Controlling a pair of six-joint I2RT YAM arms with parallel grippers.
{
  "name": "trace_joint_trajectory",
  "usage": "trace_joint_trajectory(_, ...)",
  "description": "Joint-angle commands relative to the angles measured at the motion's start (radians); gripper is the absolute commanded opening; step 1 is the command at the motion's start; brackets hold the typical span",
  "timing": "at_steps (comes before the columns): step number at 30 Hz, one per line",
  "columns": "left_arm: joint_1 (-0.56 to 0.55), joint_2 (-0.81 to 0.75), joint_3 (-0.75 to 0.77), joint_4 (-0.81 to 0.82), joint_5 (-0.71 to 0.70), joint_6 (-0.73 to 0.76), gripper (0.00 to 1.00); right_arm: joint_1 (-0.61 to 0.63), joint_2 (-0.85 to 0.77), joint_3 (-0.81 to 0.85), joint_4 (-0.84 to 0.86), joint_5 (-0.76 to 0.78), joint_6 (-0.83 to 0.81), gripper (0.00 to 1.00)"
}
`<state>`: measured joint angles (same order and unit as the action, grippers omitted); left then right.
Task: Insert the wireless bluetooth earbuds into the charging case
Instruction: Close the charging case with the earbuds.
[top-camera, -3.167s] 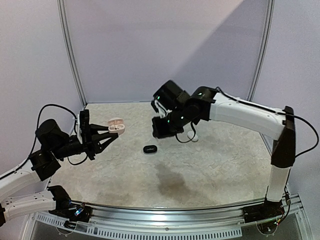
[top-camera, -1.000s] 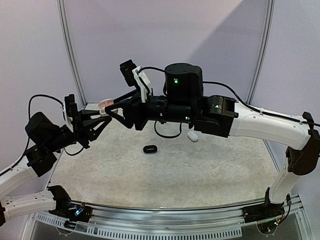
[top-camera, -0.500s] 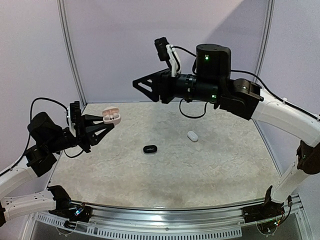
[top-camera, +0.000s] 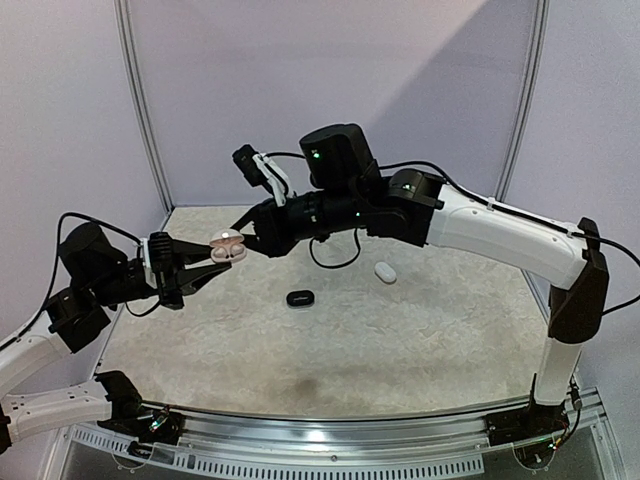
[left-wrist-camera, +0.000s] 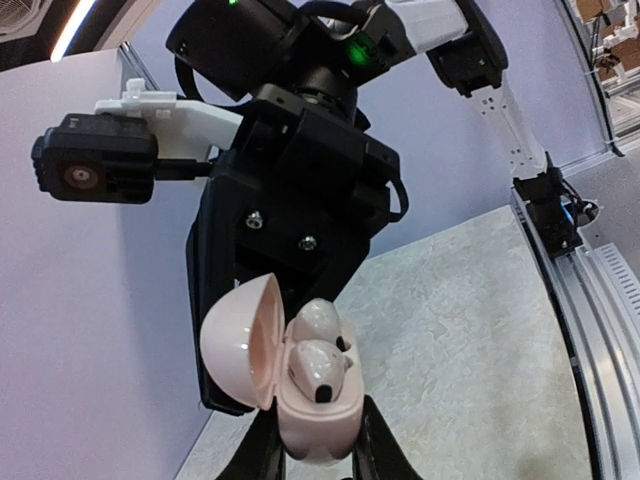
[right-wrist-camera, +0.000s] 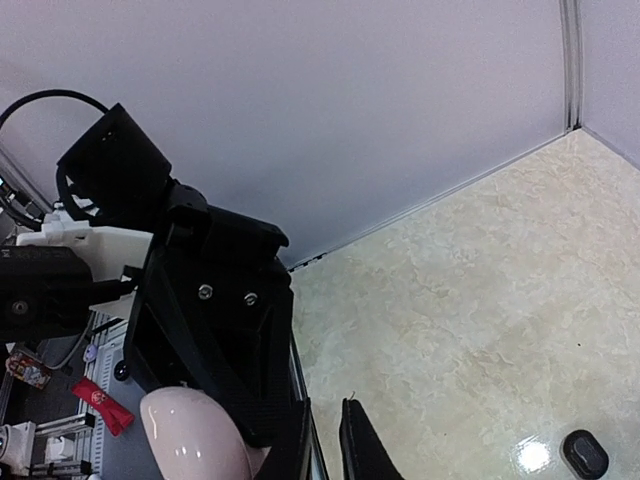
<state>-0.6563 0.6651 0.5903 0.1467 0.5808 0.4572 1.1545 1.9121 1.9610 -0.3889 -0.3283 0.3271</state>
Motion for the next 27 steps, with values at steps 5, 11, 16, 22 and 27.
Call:
trace_joint_trajectory(5, 0.006, -0.003, 0.011, -0.036, -0.061, 0.008, 0.00, 0.019, -0.161, -0.162, 0.072, -0.093, -0.025, 0.13)
trace_joint_trajectory(11, 0.006, -0.005, 0.009, -0.039, -0.037, 0.007, 0.00, 0.020, -0.200, -0.153, 0.023, 0.032, -0.078, 0.16)
trace_joint_trajectory(16, 0.006, -0.014, 0.006, -0.042, -0.032, -0.031, 0.00, 0.020, -0.203, -0.138, -0.068, 0.087, -0.117, 0.23)
trace_joint_trajectory(22, 0.006, -0.015, 0.006, -0.041, -0.011, -0.051, 0.00, 0.020, -0.245, -0.149, -0.062, 0.083, -0.214, 0.41)
trace_joint_trajectory(27, 0.006, -0.010, 0.012, -0.039, 0.008, -0.105, 0.00, 0.023, -0.218, -0.122, 0.008, 0.010, -0.281, 0.73)
